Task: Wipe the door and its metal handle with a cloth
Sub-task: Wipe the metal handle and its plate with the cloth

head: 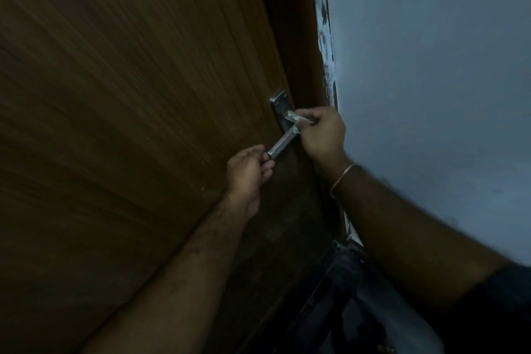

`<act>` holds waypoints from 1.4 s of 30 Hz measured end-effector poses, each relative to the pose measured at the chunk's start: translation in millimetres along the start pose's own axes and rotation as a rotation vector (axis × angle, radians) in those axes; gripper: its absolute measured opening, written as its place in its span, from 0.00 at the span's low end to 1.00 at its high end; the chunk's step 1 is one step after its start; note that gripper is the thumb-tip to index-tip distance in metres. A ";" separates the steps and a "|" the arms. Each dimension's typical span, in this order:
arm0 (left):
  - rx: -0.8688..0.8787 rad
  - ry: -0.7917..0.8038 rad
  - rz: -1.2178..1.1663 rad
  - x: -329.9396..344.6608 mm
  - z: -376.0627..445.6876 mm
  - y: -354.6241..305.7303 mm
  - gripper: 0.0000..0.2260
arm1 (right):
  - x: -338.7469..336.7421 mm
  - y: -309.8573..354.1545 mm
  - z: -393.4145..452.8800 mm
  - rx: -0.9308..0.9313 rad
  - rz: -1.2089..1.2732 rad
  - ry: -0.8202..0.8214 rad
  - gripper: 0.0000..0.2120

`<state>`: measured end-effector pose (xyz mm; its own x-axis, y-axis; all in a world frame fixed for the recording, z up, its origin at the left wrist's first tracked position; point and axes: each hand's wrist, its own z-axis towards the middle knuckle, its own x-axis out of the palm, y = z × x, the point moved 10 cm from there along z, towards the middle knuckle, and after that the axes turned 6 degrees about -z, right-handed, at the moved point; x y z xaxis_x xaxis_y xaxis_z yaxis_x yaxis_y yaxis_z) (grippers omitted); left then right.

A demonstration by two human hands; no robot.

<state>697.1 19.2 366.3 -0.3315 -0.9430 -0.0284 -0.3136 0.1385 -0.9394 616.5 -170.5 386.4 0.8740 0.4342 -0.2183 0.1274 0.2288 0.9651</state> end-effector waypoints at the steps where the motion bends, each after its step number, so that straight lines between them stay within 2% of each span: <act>1: -0.007 -0.003 -0.004 0.4 0.8 0.0 0.11 | 7.0 5.2 0.5 -0.056 -0.091 0.042 0.07; 6: -0.033 -0.005 -0.049 3.3 4.1 -2.3 0.15 | 39.2 21.2 -48.9 -0.307 -0.196 0.180 0.06; 8: -0.037 -0.002 -0.019 4.5 1.2 -3.3 0.16 | 52.1 12.2 -63.1 -0.270 -0.147 0.321 0.06; 10: -0.025 -0.020 0.015 2.2 -0.2 -5.1 0.16 | 54.8 -8.6 -66.3 -0.120 -0.003 0.412 0.07; 12: -0.023 -0.042 0.026 -0.9 -0.6 -6.7 0.16 | 34.6 -30.9 -54.0 0.047 0.150 0.289 0.08; 14: -0.038 -0.052 0.023 -3.1 -1.4 -5.3 0.16 | 2.0 -41.7 -31.9 0.119 0.210 0.049 0.09; 15: -0.044 -0.054 0.024 -4.3 -2.1 -4.2 0.15 | -10.4 -38.0 -19.6 0.093 0.162 -0.041 0.09; 17: -0.049 -0.054 0.028 -5.3 -2.7 -2.6 0.15 | -15.1 -17.2 -2.5 -0.011 0.001 -0.079 0.10; 21: -0.055 -0.056 0.027 -7.6 -1.1 -0.6 0.15 | 30.5 15.3 -25.1 -0.265 -0.313 0.205 0.09; 23: -0.054 -0.061 0.026 -10.1 0.8 -1.1 0.14 | 49.7 26.1 -45.0 -0.370 -0.378 0.355 0.09; 25: -0.056 -0.056 0.012 -9.2 0.6 -1.0 0.14 | 36.3 37.2 -32.3 -0.303 -0.286 0.282 0.08; 28: -0.055 -0.068 0.019 -9.0 -0.9 1.2 0.11 | 1.5 46.1 3.7 -0.171 -0.197 0.010 0.10; 31: -0.052 -0.069 0.042 -10.7 -2.0 3.0 0.11 | 14.7 55.2 15.0 -0.196 -0.227 -0.007 0.15; 35: -0.040 -0.079 0.031 -15.4 -2.3 2.7 0.11 | 28.4 53.6 12.1 -0.082 -0.047 -0.118 0.17; 37: -0.041 -0.085 0.028 -18.9 -3.6 4.3 0.11 | 36.5 58.8 9.1 -0.192 -0.129 -0.100 0.17; 42: -0.052 -0.086 0.024 -20.7 -6.4 10.3 0.12 | 51.8 79.8 -7.6 -0.696 -0.470 0.032 0.11</act>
<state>695.1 42.0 359.4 -0.2627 -0.9614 -0.0821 -0.3529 0.1749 -0.9192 668.4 -123.1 451.1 0.7870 0.1817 -0.5896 0.1474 0.8726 0.4657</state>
